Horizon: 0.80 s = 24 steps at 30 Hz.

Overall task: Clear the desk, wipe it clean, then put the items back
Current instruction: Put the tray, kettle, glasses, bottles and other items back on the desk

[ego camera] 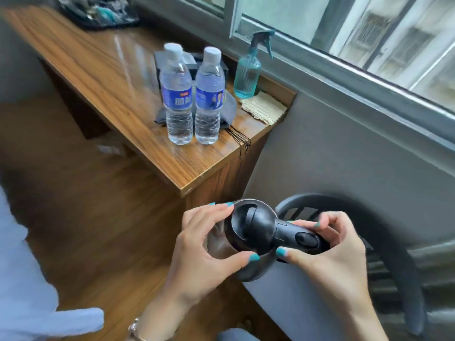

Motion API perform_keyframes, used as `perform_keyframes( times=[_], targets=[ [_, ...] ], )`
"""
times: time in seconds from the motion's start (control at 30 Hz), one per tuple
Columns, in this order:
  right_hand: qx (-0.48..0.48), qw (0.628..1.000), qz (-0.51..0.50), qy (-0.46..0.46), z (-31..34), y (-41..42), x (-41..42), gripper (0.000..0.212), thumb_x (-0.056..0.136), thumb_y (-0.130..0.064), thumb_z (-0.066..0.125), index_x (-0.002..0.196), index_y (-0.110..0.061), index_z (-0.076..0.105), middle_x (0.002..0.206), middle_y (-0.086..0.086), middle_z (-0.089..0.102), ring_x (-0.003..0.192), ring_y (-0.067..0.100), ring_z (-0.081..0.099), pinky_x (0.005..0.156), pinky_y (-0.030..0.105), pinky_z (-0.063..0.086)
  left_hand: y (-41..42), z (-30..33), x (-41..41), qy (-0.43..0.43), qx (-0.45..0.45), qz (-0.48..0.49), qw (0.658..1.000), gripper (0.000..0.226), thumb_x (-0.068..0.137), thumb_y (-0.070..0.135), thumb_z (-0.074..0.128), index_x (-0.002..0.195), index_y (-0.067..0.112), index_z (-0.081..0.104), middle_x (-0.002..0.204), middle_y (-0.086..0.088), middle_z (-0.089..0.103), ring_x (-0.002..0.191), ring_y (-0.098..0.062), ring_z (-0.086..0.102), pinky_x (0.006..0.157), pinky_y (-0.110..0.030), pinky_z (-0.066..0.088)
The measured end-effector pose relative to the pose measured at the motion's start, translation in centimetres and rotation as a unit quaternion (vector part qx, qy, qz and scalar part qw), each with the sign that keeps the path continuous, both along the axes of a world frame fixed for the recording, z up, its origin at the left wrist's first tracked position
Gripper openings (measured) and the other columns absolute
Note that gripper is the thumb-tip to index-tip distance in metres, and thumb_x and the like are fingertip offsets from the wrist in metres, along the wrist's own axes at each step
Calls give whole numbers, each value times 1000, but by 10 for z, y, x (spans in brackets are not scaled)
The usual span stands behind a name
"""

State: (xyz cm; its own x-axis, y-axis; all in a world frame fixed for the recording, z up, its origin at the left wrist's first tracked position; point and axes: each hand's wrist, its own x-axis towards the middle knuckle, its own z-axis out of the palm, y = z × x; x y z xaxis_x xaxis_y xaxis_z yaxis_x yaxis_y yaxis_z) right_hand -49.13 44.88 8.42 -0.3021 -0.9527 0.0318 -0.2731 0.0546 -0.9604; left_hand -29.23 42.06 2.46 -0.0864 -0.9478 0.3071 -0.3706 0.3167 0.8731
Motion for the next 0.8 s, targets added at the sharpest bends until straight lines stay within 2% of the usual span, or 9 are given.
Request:
perform_keyframes(
  times=[0.17, 0.3, 0.4, 0.47, 0.57, 0.63, 0.67, 0.73, 0.8],
  targets=[
    [-30, 997, 63, -28, 19, -6, 89, 65, 48, 24, 82, 82, -12, 39, 80, -6, 73, 74, 8, 71, 56, 16, 53, 10, 26, 94, 4, -25, 45, 999, 69, 57, 53, 81, 121, 34, 61, 124, 25, 56, 127, -16, 45, 98, -18, 44],
    [-33, 992, 105, -63, 27, -31, 151, 65, 49, 23, 82, 82, -11, 37, 78, 4, 74, 69, 15, 71, 54, 21, 54, 5, 42, 157, 1, -39, 97, 995, 68, 55, 55, 80, 117, 38, 60, 122, 27, 56, 125, -13, 48, 97, -17, 43],
    [-49, 989, 131, -51, 34, -62, 191, 65, 47, 21, 84, 82, -8, 38, 72, -1, 73, 65, 8, 69, 55, 18, 52, -11, 52, 196, -1, -35, 122, 992, 66, 56, 58, 78, 116, 44, 56, 124, 32, 53, 124, -9, 49, 98, -19, 45],
    [-62, 986, 146, -58, 37, -86, 216, 65, 47, 21, 84, 80, -9, 38, 72, -1, 73, 66, 11, 69, 58, 24, 55, -28, 57, 221, 5, -40, 136, 990, 65, 56, 58, 78, 116, 46, 55, 125, 33, 52, 124, -8, 50, 98, -20, 45],
    [-68, 983, 156, -72, 41, -127, 250, 65, 45, 13, 89, 70, -20, 39, 77, 2, 74, 76, 20, 71, 69, 46, 60, -64, 66, 257, 7, -29, 135, 990, 64, 59, 59, 79, 117, 50, 52, 126, 34, 51, 125, -2, 48, 98, -17, 46],
    [-74, 982, 161, -59, 45, -158, 273, 64, 43, 4, 93, 64, -25, 40, 83, 6, 75, 84, 24, 73, 73, 59, 57, -95, 71, 281, 0, -20, 122, 992, 64, 65, 59, 80, 120, 50, 49, 127, 33, 51, 126, 3, 45, 99, -16, 45],
    [-79, 983, 156, -54, 45, -176, 284, 64, 43, 2, 94, 64, -24, 40, 83, 7, 75, 85, 24, 73, 74, 59, 57, -113, 73, 293, -6, -16, 113, 993, 64, 67, 59, 77, 123, 50, 47, 128, 35, 49, 127, 7, 42, 100, -13, 42],
    [-96, 985, 134, -50, 45, -212, 309, 64, 43, 4, 93, 68, -16, 38, 78, 6, 74, 80, 18, 73, 75, 47, 58, -152, 77, 316, -20, -10, 99, 995, 65, 67, 62, 69, 126, 53, 42, 131, 40, 41, 132, 14, 31, 103, -9, 33],
    [-110, 986, 111, -61, 46, -251, 334, 64, 46, 9, 90, 69, -15, 35, 75, 11, 72, 73, 19, 68, 71, 40, 53, -194, 81, 335, -30, -11, 98, 995, 67, 67, 63, 65, 128, 52, 39, 141, 35, 35, 134, 18, 23, 107, -12, 29]
  ],
)
